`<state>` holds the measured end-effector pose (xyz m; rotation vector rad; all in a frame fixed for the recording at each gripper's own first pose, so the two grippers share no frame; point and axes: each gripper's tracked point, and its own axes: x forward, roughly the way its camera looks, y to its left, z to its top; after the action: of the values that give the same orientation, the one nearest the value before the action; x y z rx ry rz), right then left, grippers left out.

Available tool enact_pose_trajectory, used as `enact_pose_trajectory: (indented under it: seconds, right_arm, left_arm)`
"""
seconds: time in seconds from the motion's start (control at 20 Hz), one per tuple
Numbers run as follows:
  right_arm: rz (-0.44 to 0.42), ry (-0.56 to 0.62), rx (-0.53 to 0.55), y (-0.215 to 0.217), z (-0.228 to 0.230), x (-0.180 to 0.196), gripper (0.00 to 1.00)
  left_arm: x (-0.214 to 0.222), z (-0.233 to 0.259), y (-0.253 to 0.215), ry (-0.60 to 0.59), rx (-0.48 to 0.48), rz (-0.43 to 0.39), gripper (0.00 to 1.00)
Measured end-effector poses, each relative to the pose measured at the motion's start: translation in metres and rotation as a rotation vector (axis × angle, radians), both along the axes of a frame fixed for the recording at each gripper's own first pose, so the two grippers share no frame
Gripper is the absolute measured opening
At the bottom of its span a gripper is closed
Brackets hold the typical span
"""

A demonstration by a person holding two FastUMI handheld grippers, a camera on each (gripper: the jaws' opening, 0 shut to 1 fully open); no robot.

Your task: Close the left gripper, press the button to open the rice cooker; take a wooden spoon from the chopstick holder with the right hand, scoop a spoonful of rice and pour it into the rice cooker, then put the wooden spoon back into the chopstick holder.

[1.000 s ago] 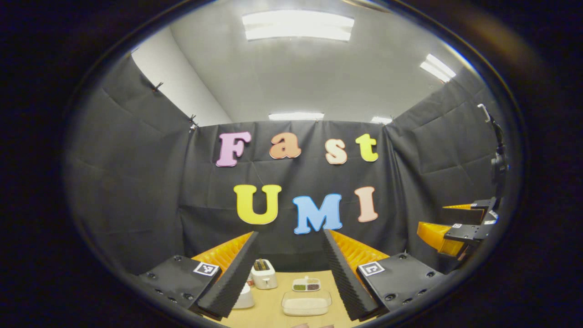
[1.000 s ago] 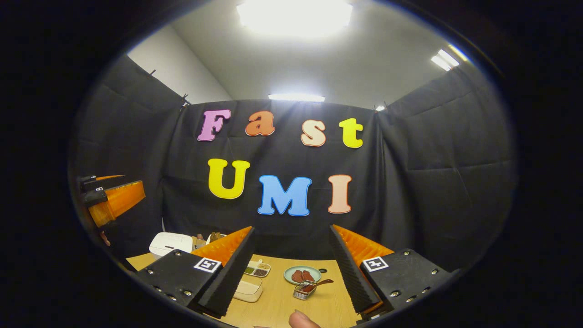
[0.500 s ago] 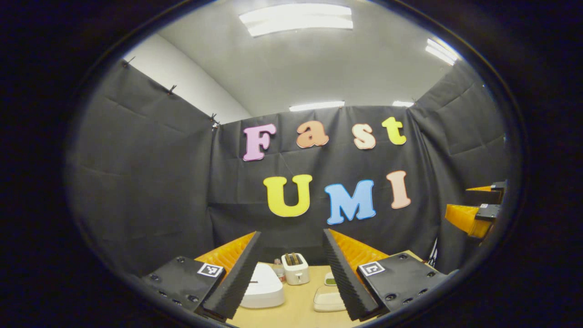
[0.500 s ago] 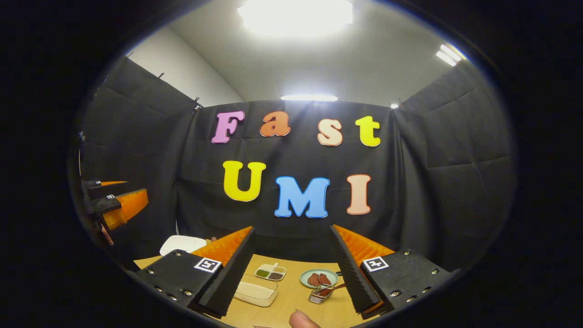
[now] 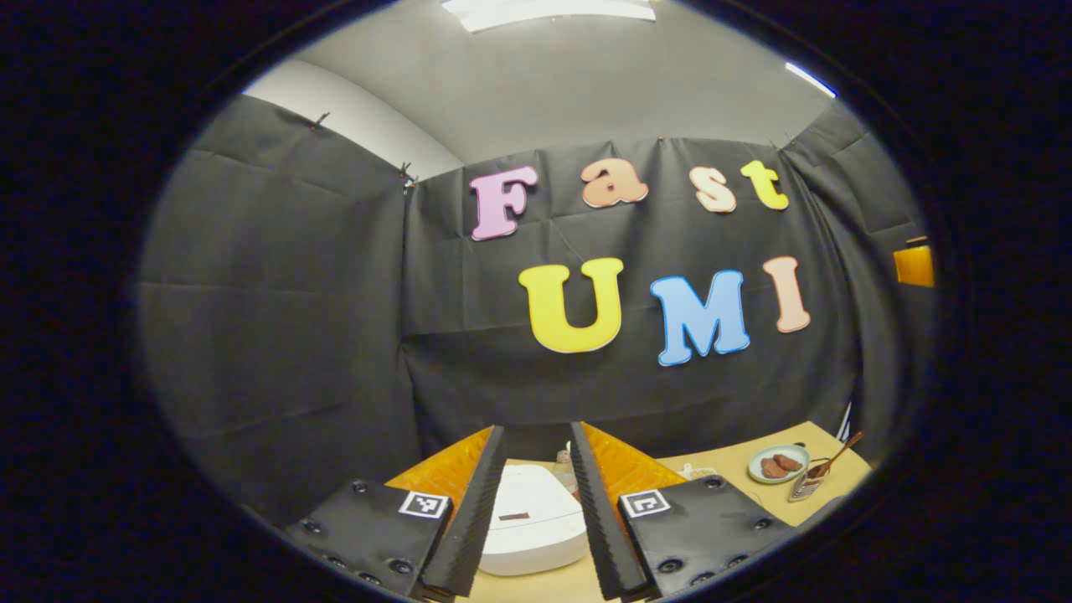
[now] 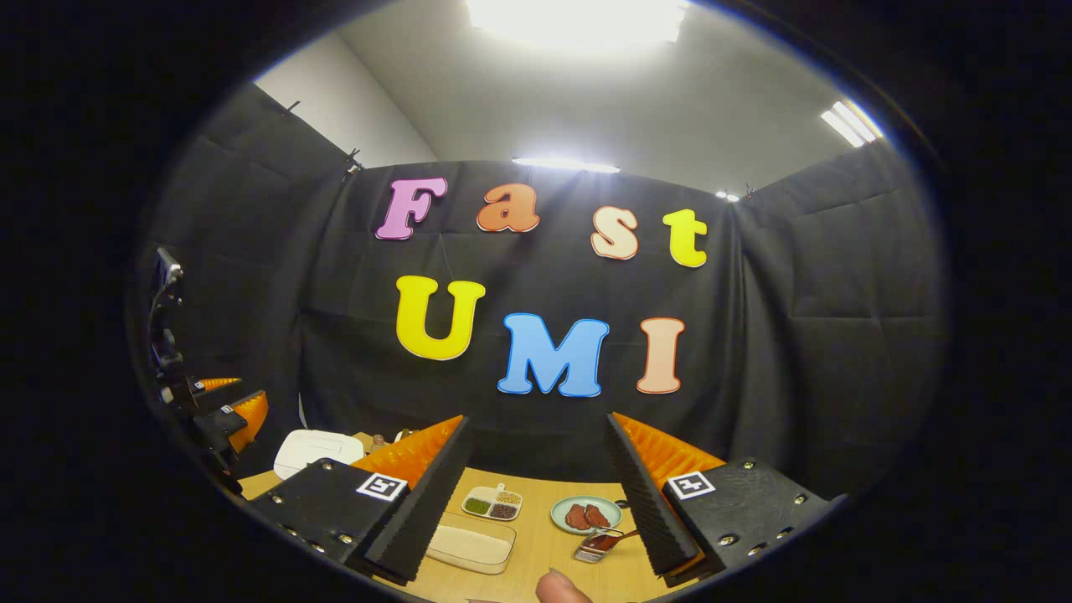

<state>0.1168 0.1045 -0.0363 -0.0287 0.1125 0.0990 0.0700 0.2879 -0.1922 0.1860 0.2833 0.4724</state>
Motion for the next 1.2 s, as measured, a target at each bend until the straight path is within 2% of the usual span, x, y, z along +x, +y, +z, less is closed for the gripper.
enact_pose_trajectory:
  seconds: [0.15,0.3,0.4,0.45,0.5,0.55,0.65,0.85,1.05,1.2]
  right_arm:
    - [-0.044,0.014,-0.035,-0.001,-0.002,0.013,0.97]
    - [-0.051,0.057,-0.006,0.010,-0.012,0.024,0.97]
    - [-0.064,0.081,0.009,0.011,-0.017,0.031,0.97]
    - [-0.068,0.090,0.008,0.012,-0.020,0.034,0.97]
    - [-0.071,0.101,-0.001,0.012,-0.023,0.037,0.97]
    - [-0.076,0.110,-0.012,0.011,-0.027,0.039,0.97]
    - [-0.082,0.113,-0.029,0.011,-0.029,0.043,0.97]
    - [-0.085,0.133,-0.037,0.014,-0.036,0.049,0.97]
    - [-0.088,0.148,-0.055,0.014,-0.043,0.051,0.97]
    - [-0.088,0.157,-0.059,0.014,-0.048,0.052,0.97]
  left_arm:
    - [0.022,-0.033,0.030,0.023,-0.011,0.025,0.48]
    - [0.036,-0.066,0.057,0.051,-0.011,0.064,0.31]
    - [0.041,-0.091,0.076,0.087,-0.023,0.101,0.31]
    - [0.044,-0.105,0.083,0.104,-0.040,0.114,0.22]
    - [0.045,-0.121,0.092,0.124,-0.056,0.134,0.25]
    - [0.046,-0.136,0.099,0.149,-0.074,0.154,0.22]
    - [0.050,-0.171,0.117,0.207,-0.113,0.195,0.10]
    - [0.059,-0.234,0.134,0.294,-0.221,0.242,0.10]
    - [0.056,-0.282,0.140,0.411,-0.276,0.292,0.10]
    - [0.049,-0.301,0.135,0.463,-0.313,0.309,0.10]
